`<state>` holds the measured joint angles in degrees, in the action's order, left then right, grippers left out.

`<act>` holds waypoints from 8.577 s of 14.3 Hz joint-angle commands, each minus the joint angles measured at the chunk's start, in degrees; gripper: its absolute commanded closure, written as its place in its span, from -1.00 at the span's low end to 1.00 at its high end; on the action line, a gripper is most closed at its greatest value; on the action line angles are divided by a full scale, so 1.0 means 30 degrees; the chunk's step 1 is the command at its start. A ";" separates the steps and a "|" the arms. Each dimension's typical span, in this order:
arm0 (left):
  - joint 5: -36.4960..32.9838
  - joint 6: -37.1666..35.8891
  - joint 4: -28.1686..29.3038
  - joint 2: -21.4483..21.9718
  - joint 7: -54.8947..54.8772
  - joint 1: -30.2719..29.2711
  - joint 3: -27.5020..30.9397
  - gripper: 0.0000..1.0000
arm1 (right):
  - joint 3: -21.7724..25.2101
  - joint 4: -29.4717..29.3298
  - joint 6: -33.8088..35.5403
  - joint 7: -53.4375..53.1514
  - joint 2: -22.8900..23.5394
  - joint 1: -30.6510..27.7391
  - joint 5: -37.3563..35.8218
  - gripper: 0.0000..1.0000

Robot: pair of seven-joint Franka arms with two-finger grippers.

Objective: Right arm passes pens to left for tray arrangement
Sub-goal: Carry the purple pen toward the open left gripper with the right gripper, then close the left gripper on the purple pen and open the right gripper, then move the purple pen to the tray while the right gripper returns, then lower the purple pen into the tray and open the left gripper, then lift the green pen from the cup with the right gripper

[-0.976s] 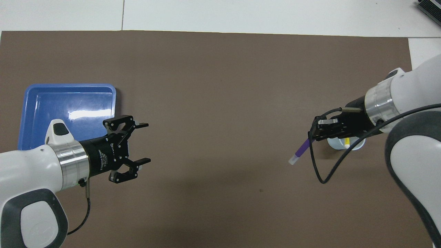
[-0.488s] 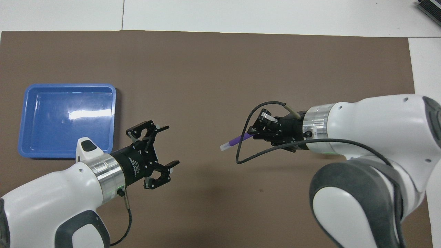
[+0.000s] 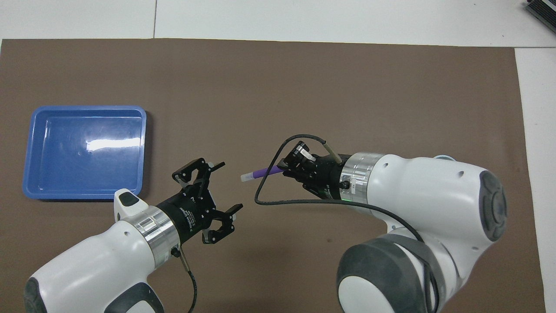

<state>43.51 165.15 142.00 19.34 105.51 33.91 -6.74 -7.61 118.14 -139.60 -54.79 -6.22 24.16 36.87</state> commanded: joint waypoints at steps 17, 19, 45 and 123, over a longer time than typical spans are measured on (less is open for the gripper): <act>0.0291 0.1492 -0.1397 -0.1963 0.0163 0.1002 0.0109 -0.08 | 0.0074 0.0436 -0.0693 -0.0311 -0.0300 0.0269 0.0630 1.00; 0.0291 0.1375 -0.1397 -0.1963 0.0104 0.1031 0.0109 0.13 | 0.0074 0.0436 -0.0693 -0.0311 -0.0300 0.0269 0.0630 1.00; -0.0699 -0.9688 -0.2274 -0.1114 -1.3711 -0.2977 0.0255 1.00 | 0.0280 -0.0063 1.0933 1.5961 -0.1002 -0.5352 -0.7182 -1.00; -1.4182 -1.7370 -1.1063 -1.0315 -3.1249 -1.1832 0.0021 -1.00 | -0.0365 -0.4374 1.6595 3.2669 0.0844 -0.8579 -1.0489 1.00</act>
<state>0.19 116.45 109.38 -13.73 8.73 -3.18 -7.05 -8.73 103.39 -89.80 51.04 -2.84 -1.30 -0.35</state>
